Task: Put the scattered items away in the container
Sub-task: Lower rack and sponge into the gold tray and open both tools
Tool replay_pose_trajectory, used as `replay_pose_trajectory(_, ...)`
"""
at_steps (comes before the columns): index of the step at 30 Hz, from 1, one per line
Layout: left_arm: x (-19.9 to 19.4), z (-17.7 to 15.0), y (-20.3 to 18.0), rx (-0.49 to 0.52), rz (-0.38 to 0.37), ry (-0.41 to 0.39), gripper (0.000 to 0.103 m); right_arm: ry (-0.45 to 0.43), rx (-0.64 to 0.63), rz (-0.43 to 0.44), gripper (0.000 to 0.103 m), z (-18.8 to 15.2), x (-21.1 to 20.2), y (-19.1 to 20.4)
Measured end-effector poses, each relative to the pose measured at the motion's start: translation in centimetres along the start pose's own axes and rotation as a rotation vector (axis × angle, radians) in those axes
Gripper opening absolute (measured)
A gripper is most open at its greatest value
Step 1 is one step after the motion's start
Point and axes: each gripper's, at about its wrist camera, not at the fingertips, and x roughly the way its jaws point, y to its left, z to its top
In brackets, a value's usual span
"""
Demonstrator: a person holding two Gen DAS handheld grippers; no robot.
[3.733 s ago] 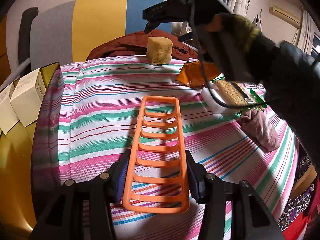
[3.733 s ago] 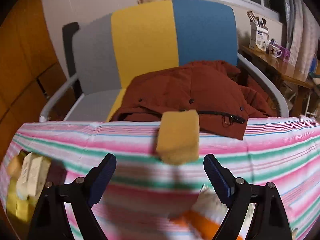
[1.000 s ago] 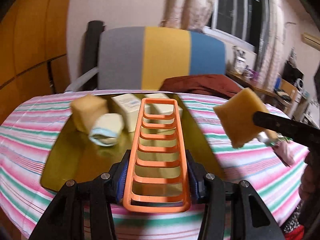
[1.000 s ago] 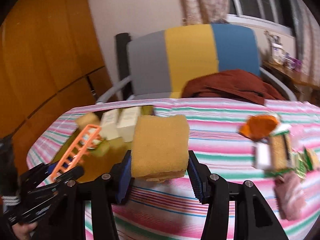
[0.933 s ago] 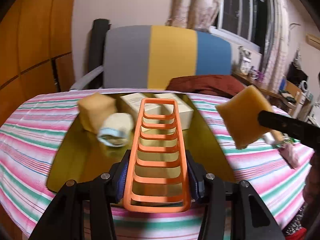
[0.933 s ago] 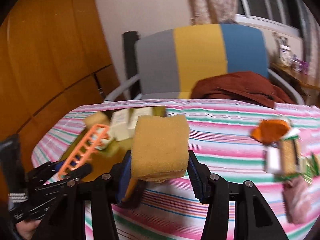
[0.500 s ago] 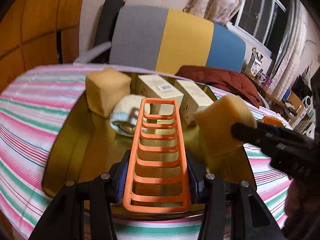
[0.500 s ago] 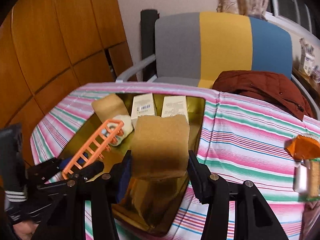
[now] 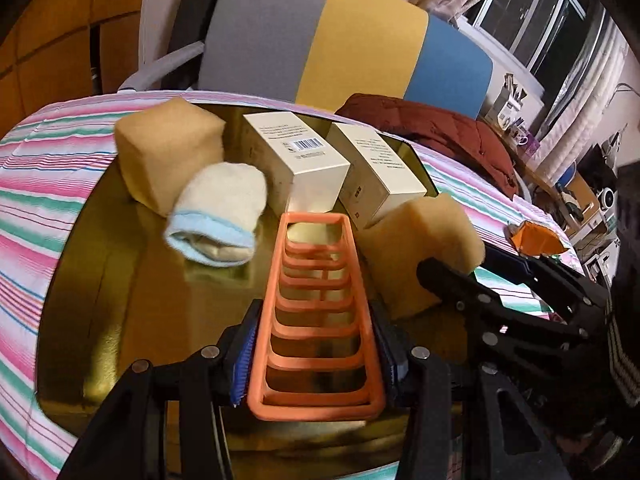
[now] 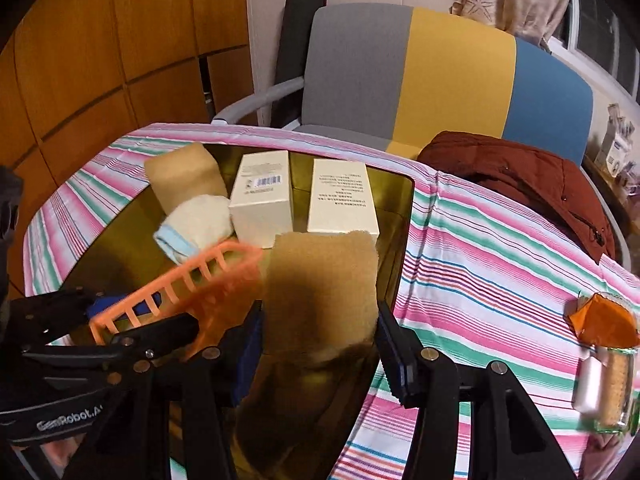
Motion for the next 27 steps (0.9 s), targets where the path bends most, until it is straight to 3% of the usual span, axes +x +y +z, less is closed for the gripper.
replay_pose_trajectory(11, 2.1, 0.5, -0.7, -0.008, 0.039, 0.022, 0.050, -0.067, 0.067, 0.030, 0.058, -0.8, -0.4, -1.6)
replay_pose_trajectory(15, 1.7, 0.4, -1.1, 0.009, 0.043, -0.013, 0.053, -0.087, 0.120, 0.068, 0.067, -1.0, -1.1, -2.4)
replay_pose_trajectory(21, 0.5, 0.4, -0.9, 0.014, 0.035, -0.080, 0.065, -0.117, 0.135, 0.074, 0.070, -1.5, -2.4, -2.6)
replay_pose_trajectory(27, -1.4, -0.5, -1.0, 0.041, 0.124, -0.163, 0.065, -0.145, 0.158, 0.076, 0.070, -2.7, -3.8, -2.9)
